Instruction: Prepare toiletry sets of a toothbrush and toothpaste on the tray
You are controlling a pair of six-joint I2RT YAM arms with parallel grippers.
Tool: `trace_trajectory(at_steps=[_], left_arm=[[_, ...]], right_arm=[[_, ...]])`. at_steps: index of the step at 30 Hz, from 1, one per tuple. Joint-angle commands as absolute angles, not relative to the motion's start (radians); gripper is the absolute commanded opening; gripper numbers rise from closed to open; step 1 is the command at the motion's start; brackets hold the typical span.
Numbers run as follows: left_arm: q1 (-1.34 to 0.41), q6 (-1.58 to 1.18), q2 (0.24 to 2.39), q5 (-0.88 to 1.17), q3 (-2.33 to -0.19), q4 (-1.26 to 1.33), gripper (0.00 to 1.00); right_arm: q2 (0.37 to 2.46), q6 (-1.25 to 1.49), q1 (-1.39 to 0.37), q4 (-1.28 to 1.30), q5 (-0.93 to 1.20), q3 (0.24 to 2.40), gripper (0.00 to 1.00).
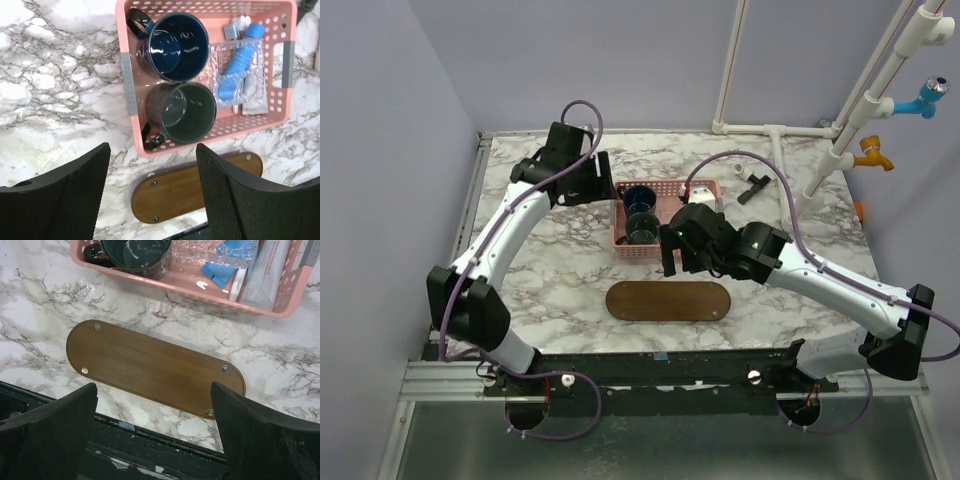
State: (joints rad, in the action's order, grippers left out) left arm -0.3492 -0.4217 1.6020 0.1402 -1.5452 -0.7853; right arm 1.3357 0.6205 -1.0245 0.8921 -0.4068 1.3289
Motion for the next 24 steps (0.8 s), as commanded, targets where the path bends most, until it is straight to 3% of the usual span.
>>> trace_trajectory(at_steps=[1, 6, 13, 24], left_arm=[[-0.354, -0.419, 1.450, 0.186, -1.430, -0.737, 0.72], [-0.354, -0.410, 1.284, 0.197, -1.304, -0.701, 0.81], [-0.355, -0.390, 1.102, 0.197, -1.143, -0.675, 0.82], [-0.355, -0.340, 0.869, 0.182, -0.927, -0.593, 0.82]], right_arm=[[1.370, 0.580, -1.008, 0.883, -0.425, 1.377, 0.95], [1.426, 0.562, -0.994, 0.868, -0.405, 1.431, 0.92], [1.521, 0.502, -0.965, 0.856, -0.365, 1.520, 0.81], [1.693, 0.391, -0.886, 0.840, -0.289, 1.657, 0.50]])
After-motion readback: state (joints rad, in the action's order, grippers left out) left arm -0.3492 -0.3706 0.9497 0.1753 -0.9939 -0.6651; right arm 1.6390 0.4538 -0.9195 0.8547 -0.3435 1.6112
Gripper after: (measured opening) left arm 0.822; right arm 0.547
